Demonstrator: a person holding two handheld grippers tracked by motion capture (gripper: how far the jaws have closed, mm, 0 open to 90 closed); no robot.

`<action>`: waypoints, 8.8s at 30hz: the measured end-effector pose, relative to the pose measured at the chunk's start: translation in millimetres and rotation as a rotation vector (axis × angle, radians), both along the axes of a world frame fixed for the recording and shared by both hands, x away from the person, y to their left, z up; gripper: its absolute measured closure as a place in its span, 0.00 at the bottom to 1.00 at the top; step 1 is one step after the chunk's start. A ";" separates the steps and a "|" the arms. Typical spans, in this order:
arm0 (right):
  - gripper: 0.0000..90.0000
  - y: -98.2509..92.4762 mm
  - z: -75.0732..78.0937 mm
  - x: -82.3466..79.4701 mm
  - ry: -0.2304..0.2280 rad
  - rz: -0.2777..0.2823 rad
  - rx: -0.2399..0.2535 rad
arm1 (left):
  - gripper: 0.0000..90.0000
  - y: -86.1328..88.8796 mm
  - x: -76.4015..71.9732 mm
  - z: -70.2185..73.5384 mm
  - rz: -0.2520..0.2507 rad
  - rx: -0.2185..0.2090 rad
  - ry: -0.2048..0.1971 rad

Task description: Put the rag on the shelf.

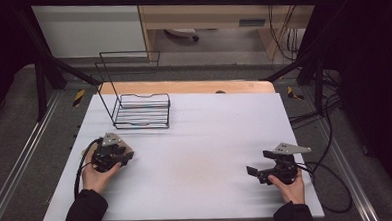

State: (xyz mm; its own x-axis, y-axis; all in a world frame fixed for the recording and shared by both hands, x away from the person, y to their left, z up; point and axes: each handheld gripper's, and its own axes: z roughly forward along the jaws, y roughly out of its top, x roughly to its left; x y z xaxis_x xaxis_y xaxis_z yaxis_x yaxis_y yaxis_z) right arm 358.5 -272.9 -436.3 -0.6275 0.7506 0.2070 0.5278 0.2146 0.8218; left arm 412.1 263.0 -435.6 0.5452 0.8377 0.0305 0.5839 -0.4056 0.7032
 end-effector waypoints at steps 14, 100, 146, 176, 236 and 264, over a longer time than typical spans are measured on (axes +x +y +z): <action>0.01 0.0 -0.1 0.2 -0.004 0.001 -0.002 | 0.84 -0.8 4.2 -5.4 0.008 0.026 0.004; 0.01 3.1 -1.6 0.1 0.012 0.010 -0.010 | 0.45 -56.5 -58.3 19.7 -0.242 -0.136 -0.036; 0.02 93.5 16.2 23.8 -0.008 0.095 -0.056 | 0.15 53.5 -28.7 5.9 0.047 -0.202 -0.032; 0.12 255.6 20.0 85.1 0.041 0.212 -0.097 | 0.14 51.9 -30.2 4.7 0.013 -0.158 -0.045; 0.77 292.7 -2.6 82.7 0.121 0.171 -0.149 | 0.57 24.3 0.8 -5.3 0.016 -0.226 0.046; 0.84 293.6 -16.0 92.1 0.212 0.198 -0.084 | 0.87 9.4 11.4 -9.7 -0.037 -0.155 0.150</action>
